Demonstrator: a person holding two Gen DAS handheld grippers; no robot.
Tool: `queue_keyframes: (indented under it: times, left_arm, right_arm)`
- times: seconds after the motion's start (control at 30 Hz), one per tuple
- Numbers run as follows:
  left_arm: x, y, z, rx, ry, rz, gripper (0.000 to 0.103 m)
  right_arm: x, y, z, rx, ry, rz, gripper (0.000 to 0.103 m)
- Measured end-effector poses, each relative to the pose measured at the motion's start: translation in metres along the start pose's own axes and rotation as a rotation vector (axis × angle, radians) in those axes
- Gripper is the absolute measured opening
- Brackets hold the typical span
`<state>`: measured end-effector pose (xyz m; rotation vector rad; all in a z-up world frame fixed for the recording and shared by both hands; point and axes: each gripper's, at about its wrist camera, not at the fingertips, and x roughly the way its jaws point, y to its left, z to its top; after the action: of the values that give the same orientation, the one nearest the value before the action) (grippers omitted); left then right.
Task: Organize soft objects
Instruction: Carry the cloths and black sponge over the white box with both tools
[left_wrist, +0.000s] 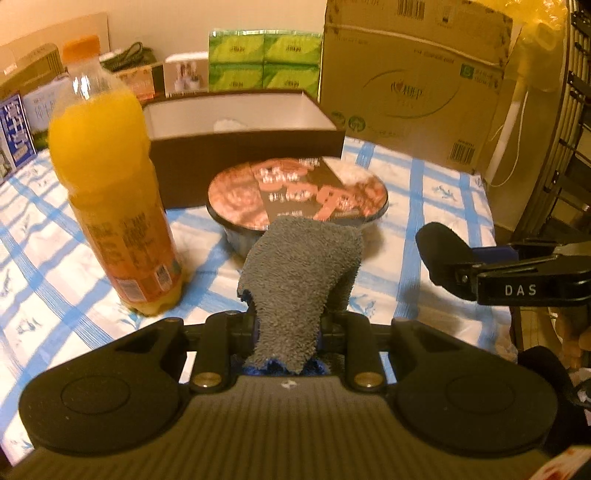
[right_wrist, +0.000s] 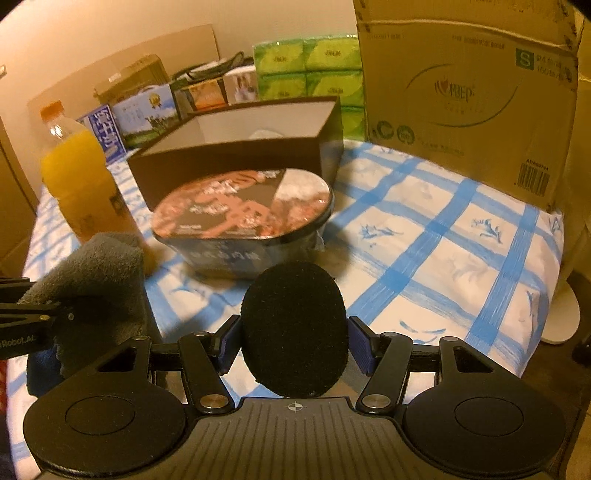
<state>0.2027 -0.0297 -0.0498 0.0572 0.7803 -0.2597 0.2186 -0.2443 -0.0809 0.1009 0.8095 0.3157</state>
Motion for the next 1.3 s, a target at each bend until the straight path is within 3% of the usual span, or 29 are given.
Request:
queue_keyframes:
  times: [0.3, 0.6, 0.93, 1.3]
  left_arm:
    - [-0.026, -0.004, 0.035, 0.033, -0.08, 0.03, 0.022]
    - [-0.028, 0.003, 0.098, 0.037, -0.154, 0.063, 0.023]
    - [0.005, 0.008, 0.18, 0.047, -0.191, 0.147, 0.023]
    - [0.07, 0.024, 0.251, 0.015, -0.159, 0.23, 0.023]
  right_arm:
    - [-0.023, 0.005, 0.02, 0.006, -0.039, 0.034, 0.06]
    - [-0.027, -0.001, 0.067, 0.028, -0.079, 0.082, 0.06]
    - [0.002, -0.013, 0.134, 0.052, -0.113, 0.101, 0.06]
    - [0.054, -0.016, 0.203, 0.018, -0.116, 0.115, 0.06]
